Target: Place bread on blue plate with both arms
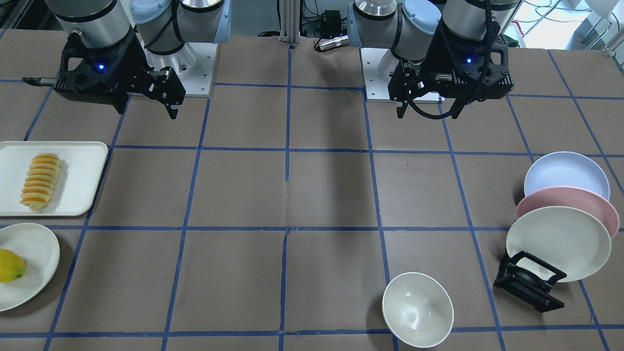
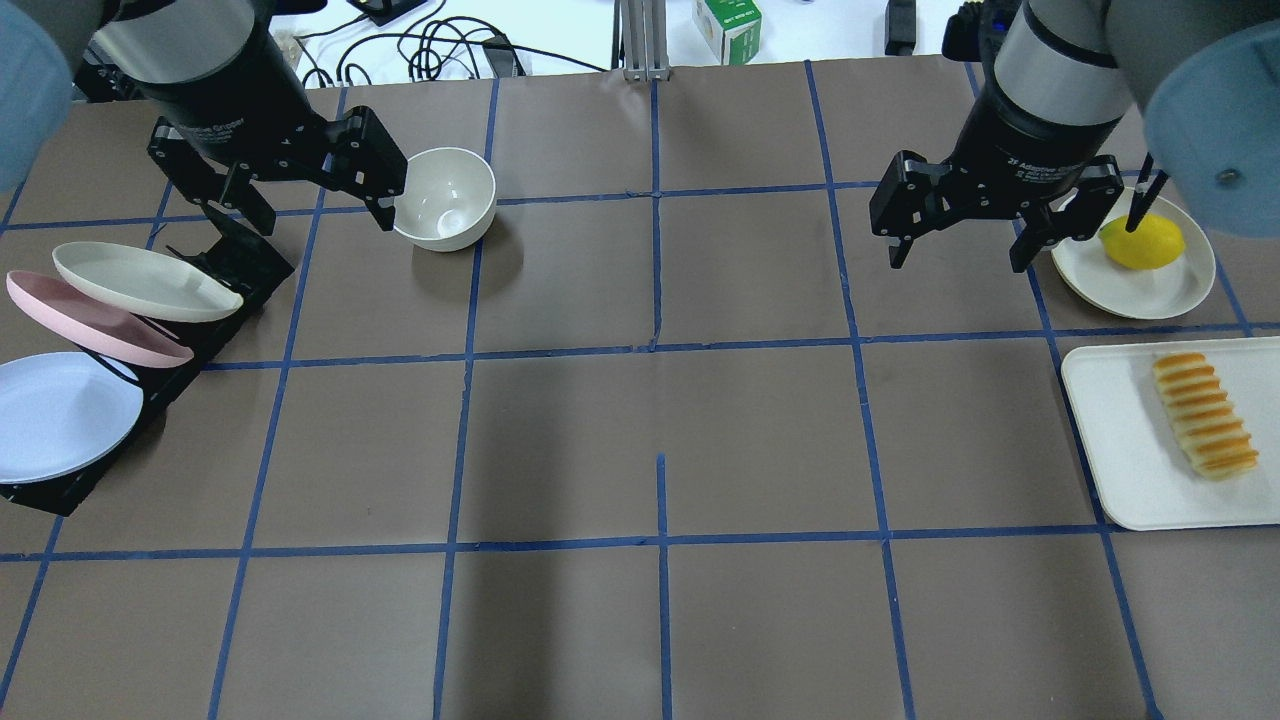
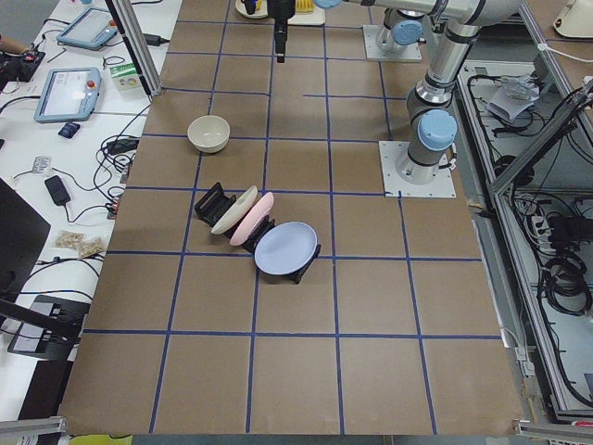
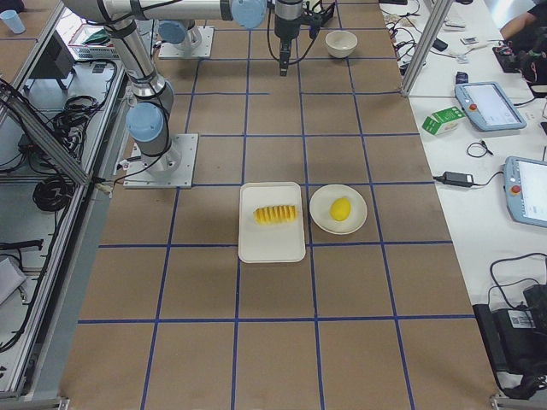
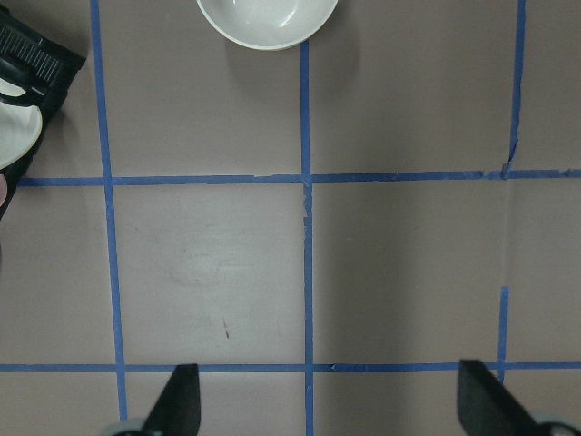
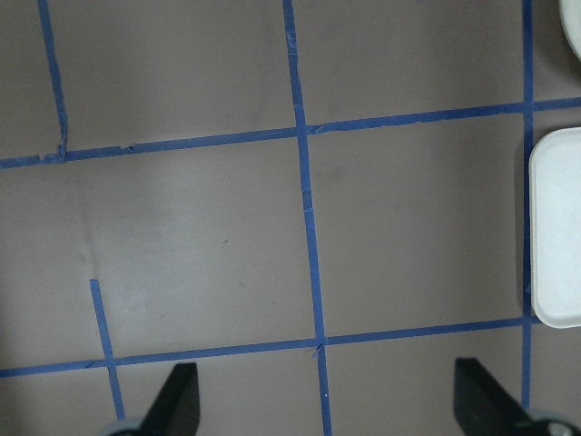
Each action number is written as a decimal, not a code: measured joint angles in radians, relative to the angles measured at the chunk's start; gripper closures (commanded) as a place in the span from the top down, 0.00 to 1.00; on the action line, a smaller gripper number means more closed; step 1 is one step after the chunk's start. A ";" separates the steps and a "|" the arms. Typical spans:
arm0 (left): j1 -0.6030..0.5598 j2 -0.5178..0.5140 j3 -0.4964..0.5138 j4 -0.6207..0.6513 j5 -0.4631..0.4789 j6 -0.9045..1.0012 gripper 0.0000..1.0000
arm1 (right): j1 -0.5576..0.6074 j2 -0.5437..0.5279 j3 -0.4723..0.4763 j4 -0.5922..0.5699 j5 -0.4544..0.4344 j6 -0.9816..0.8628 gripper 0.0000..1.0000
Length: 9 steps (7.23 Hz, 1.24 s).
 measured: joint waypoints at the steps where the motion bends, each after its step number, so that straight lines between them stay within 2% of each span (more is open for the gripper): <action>1: 0.002 0.000 0.000 0.001 -0.001 0.003 1.00 | 0.000 0.000 0.000 0.000 -0.001 0.000 1.00; 4: 0.007 0.002 -0.002 0.002 -0.002 0.021 1.00 | 0.000 0.001 0.001 0.000 -0.002 -0.007 1.00; 6: 0.067 0.007 -0.004 0.011 0.007 0.092 1.00 | -0.004 0.003 0.001 0.000 -0.005 0.000 1.00; 7: 0.158 0.007 -0.008 0.008 0.010 0.163 1.00 | -0.008 0.005 0.002 0.002 -0.011 -0.003 1.00; 9: 0.426 -0.015 -0.032 0.002 0.006 0.485 1.00 | -0.068 0.010 0.019 -0.005 -0.019 -0.063 1.00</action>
